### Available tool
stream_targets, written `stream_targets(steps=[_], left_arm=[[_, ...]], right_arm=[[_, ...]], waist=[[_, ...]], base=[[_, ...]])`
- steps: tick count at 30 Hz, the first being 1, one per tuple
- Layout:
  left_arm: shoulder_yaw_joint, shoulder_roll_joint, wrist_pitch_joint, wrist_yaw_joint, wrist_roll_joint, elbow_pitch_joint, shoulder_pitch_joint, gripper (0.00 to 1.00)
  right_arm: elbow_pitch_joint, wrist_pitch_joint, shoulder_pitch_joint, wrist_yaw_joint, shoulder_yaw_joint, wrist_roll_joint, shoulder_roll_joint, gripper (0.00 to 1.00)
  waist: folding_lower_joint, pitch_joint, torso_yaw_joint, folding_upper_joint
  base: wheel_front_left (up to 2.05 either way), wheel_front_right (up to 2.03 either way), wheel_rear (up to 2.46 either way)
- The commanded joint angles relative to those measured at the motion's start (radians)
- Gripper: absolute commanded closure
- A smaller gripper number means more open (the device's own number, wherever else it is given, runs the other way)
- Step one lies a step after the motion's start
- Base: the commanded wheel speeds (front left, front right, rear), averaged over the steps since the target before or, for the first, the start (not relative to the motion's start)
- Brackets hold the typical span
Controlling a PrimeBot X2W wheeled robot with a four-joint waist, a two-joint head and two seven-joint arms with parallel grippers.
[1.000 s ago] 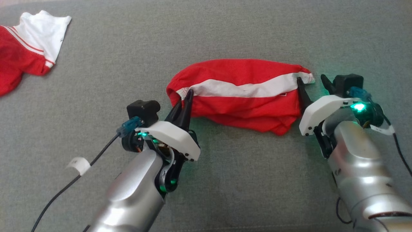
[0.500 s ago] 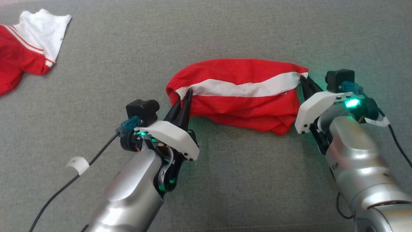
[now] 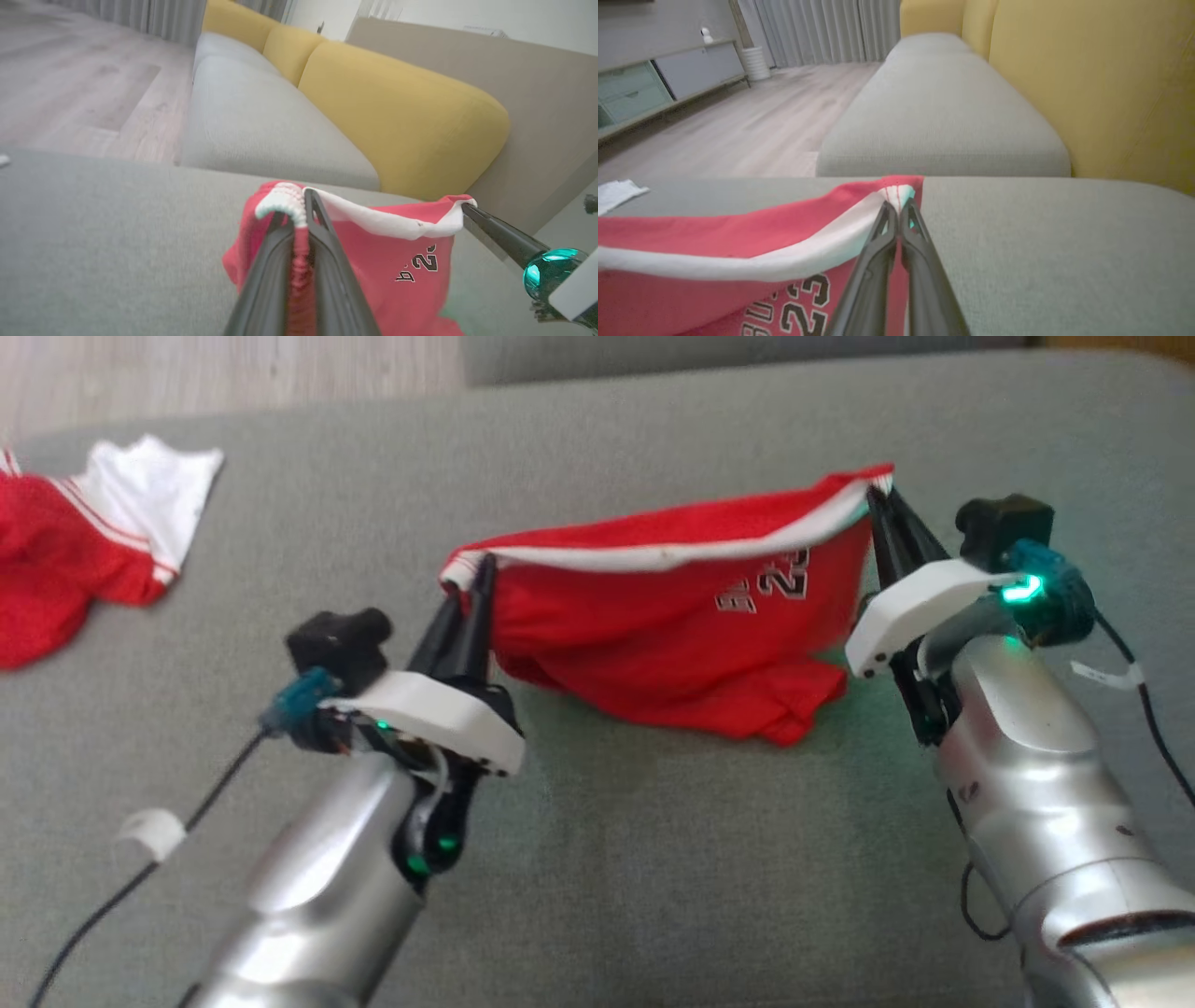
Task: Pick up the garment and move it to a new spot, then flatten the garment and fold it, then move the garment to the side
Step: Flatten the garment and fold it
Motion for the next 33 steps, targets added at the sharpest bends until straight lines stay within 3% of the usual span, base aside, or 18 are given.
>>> stream_targets(steps=[1,7,12,19,23,28,31,33], left_arm=[[0.049,0.038,-0.013,-0.004,0.003,-0.051,-0.028,1.0],[0.09,0.122,-0.006,0.009,-0.001,-0.195,-0.009,1.0],[0.137,0.191,0.016,0.051,-0.014,-0.38,0.034,1.0],[0.17,0.274,0.074,0.127,-0.014,-0.633,0.118,1.0],[0.178,0.311,0.126,0.142,-0.022,-0.688,0.118,1.0],[0.173,0.324,0.181,0.115,-0.048,-0.625,0.06,1.0],[0.163,0.321,0.21,0.077,-0.048,-0.531,-0.029,1.0],[0.158,0.316,0.213,0.033,-0.018,-0.42,-0.164,1.0]], right_arm=[[-0.057,-0.016,0.007,0.008,0.029,0.015,0.006,1.0],[-0.283,-0.017,0.076,0.008,0.062,0.067,-0.019,1.0],[-0.51,0.003,0.173,0.008,0.048,0.091,-0.056,1.0],[-0.951,0.164,0.39,0.008,-0.032,0.075,-0.073,1.0],[-1.15,0.284,0.476,0.008,-0.061,0.078,-0.053,1.0],[-1.159,0.354,0.448,0.008,-0.052,0.085,-0.047,1.0],[-1.072,0.366,0.346,0.008,-0.035,0.092,-0.045,1.0],[-0.951,0.349,0.193,0.008,-0.032,0.108,-0.033,1.0]], waist=[[0.0,-0.055,-0.016,0.0],[0.0,-0.177,-0.044,0.0],[0.0,-0.232,-0.059,0.0],[0.0,-0.255,-0.065,0.0],[0.0,-0.233,-0.067,0.0],[0.0,-0.184,-0.075,0.0],[0.0,-0.122,-0.083,0.0],[0.0,-0.054,-0.092,0.0]], base=[[0.0,0.0,0.0],[0.0,0.0,0.0],[0.0,0.0,0.0],[0.0,0.0,0.0],[0.0,0.0,0.0],[0.0,0.0,0.0],[0.0,0.0,0.0],[0.0,0.0,0.0]])
